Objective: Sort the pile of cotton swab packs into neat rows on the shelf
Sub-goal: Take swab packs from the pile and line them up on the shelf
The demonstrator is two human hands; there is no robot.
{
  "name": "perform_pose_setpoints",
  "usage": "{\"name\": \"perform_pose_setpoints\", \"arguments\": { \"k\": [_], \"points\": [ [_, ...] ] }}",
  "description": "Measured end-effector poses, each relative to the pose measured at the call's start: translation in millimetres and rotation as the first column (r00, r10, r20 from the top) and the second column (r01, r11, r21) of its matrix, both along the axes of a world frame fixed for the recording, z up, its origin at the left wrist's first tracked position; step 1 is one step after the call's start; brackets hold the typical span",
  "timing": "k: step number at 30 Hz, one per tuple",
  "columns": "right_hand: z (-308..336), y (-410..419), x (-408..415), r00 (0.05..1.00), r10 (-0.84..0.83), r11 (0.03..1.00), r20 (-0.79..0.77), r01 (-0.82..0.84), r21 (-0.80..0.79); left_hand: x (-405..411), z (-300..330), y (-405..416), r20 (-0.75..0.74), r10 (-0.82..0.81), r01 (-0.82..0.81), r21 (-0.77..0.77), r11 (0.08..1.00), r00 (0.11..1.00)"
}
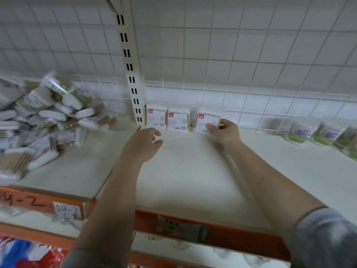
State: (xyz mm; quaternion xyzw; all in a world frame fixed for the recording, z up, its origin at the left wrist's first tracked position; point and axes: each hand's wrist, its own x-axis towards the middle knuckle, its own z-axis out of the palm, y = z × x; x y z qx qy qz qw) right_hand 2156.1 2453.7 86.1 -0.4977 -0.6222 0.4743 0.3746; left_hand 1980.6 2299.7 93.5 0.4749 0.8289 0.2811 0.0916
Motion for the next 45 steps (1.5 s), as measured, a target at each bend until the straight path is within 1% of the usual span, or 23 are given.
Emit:
{"name": "perform_pose_setpoints", "arguments": {
  "k": [3, 7, 12, 15, 17, 20, 23, 26, 30, 33, 39, 42, 45],
  "points": [
    [-4.0, 7.0, -10.4, 0.999, 0.004, 1.0, 0.044, -0.004, 0.012, -0.2, -0.6, -2.9, 0.011, 0.032, -0.032, -0.034, 0.999, 0.999],
    [-3.5, 11.8, -20.5, 0.994, 0.01, 1.0, 0.107, -0.012, 0.024, -2.3, 0.2, -6.1, -0.026, 0.067, -0.069, -0.065, 0.996, 0.997],
    [-2.5, 14.0, -22.4, 0.976, -0.016, 0.997, 0.219, -0.001, 0.078, -8.4, -2.6, -10.9, -0.028, 0.111, -0.112, -0.045, 0.993, 0.993],
    [-6.4, 12.7, -25.1, 0.969, -0.037, 0.995, 0.245, 0.013, 0.099, -14.2, -6.0, -16.1, -0.025, 0.125, -0.126, -0.04, 0.991, 0.992],
    [-8.3, 7.7, -27.1, 0.964, -0.07, 0.995, 0.255, 0.048, 0.092, -20.9, -6.8, -19.8, -0.013, 0.137, -0.138, -0.022, 0.99, 0.99],
    [-6.6, -6.1, -31.8, 0.94, -0.185, 0.982, 0.286, 0.171, 0.075, -38.2, -6.3, -26.9, 0.01, 0.159, -0.159, 0.017, 0.987, 0.987],
    [-2.6, -22.4, -41.5, 0.924, -0.27, 0.963, 0.272, 0.257, 0.083, -59.5, -4.9, -36.7, 0.022, 0.173, -0.174, 0.044, 0.984, 0.985],
    [0.0, -43.1, -54.6, 0.918, -0.307, 0.951, 0.252, 0.288, 0.111, -81.4, -2.3, -50.4, 0.031, 0.144, -0.147, 0.127, 0.981, 0.989],
    [-1.0, -75.6, -82.7, 0.926, -0.273, 0.962, 0.259, 0.26, 0.084, -113.6, 6.3, -74.8, -0.057, 0.091, -0.079, 0.186, 0.979, 0.994],
    [-1.3, -103.0, -110.6, 0.94, -0.249, 0.969, 0.233, 0.241, 0.059, -145.6, 15.6, -102.2, -0.077, 0.042, -0.023, 0.235, 0.972, 0.996],
    [4.9, -182.7, -168.6, 0.964, -0.191, 0.981, 0.183, 0.193, 0.006, -209.6, 33.6, -169.9, -0.082, -0.043, 0.059, 0.2, 0.978, 0.996],
    [3.9, -216.0, -195.7, 0.974, -0.169, 0.986, 0.153, 0.168, 0.021, -231.9, 35.7, -196.9, -0.086, -0.045, 0.06, 0.182, 0.981, 0.995],
    [3.5, -242.5, -219.6, 0.978, -0.14, 0.99, 0.155, 0.138, 0.024, -248.7, 33.8, -219.3, -0.03, -0.024, 0.029, 0.198, 0.98, 0.999]
  ]
}}
